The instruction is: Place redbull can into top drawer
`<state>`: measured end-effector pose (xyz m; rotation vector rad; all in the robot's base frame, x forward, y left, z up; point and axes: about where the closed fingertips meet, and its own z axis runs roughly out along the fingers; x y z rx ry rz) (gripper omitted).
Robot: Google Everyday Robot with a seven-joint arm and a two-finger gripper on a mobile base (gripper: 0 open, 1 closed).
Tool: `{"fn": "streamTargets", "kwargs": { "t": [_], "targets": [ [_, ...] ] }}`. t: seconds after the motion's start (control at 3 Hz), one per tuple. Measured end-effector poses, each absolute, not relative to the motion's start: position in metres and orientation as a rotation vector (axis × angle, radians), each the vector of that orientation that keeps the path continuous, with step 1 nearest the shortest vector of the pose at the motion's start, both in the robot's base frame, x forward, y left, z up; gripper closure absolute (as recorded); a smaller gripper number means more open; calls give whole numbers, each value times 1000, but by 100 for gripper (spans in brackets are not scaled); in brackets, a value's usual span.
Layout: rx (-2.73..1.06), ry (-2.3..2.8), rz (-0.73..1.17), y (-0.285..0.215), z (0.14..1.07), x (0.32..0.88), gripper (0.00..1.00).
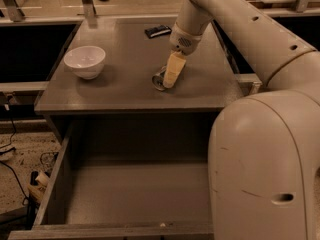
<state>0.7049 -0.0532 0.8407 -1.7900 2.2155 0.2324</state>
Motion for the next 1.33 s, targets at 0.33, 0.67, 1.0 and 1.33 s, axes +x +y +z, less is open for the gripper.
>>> {"fn": "streamTargets", "kwargs": {
  "t": [0.33, 0.67, 1.0, 1.33],
  "targets": [
    [-1808, 2137, 235, -59, 866, 694, 100],
    [-1822, 2071, 222, -72, 890, 678, 100],
    [-1823, 2008, 213, -95, 913, 655, 100],
    [-1816, 1971, 211, -119, 923, 635, 100]
  ]
}}
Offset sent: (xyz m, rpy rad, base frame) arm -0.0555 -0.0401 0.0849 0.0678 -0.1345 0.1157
